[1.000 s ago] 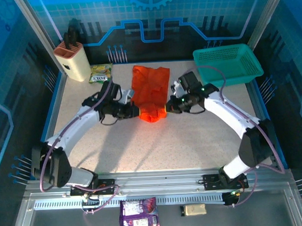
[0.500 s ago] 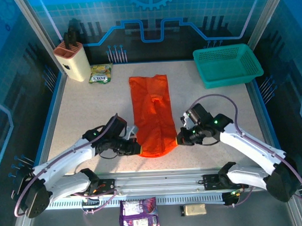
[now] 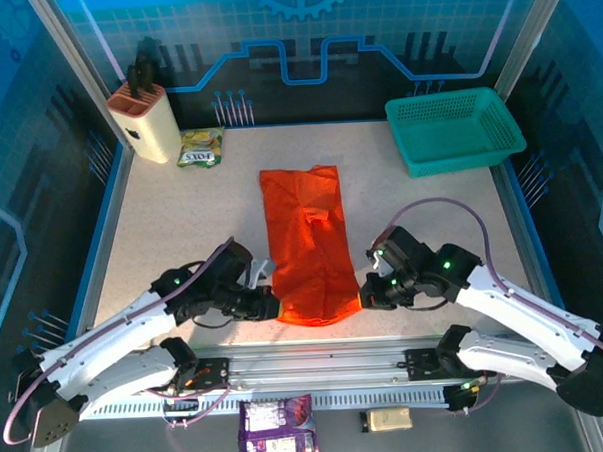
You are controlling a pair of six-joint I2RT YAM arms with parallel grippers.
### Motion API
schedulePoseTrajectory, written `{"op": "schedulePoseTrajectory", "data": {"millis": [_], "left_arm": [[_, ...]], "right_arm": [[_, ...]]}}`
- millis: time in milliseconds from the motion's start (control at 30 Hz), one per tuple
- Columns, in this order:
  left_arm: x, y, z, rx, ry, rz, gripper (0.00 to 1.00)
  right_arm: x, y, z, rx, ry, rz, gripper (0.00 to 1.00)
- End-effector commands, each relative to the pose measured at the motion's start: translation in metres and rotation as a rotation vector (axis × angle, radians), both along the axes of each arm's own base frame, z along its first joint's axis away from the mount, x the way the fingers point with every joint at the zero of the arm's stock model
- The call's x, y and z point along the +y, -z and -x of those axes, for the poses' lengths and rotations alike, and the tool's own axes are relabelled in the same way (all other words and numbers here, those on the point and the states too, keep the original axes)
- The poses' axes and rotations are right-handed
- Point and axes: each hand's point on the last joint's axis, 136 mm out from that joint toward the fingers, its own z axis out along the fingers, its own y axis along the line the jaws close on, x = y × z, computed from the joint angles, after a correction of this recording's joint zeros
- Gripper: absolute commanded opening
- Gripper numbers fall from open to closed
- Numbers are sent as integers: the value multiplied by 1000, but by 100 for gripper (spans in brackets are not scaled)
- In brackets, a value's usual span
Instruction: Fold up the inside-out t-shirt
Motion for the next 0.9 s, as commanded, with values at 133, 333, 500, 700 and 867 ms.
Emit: {"op": "schedulePoseTrajectory", "data": {"millis": [133,333,500,700,867], "left_arm": [[-2,-48,-46,-173,-33,-49,0],[2,-66,-87,-223,-73,-15,0],[0,-81,-115,-267,-63,-17,0],[11,-74,-148,-262,-92,-69,0],[19,-68,-188,-275,-118,-94,0]], "right_arm": [[3,-46,-51,-143,51,-31,0],[4,-62,-90,-189,79,-53,0],[6,-82,-127,-246,87,-73,0],[18,-85,-176,-264,83,-97,0],[26,-86,-223,-277,88,-109,0]]}}
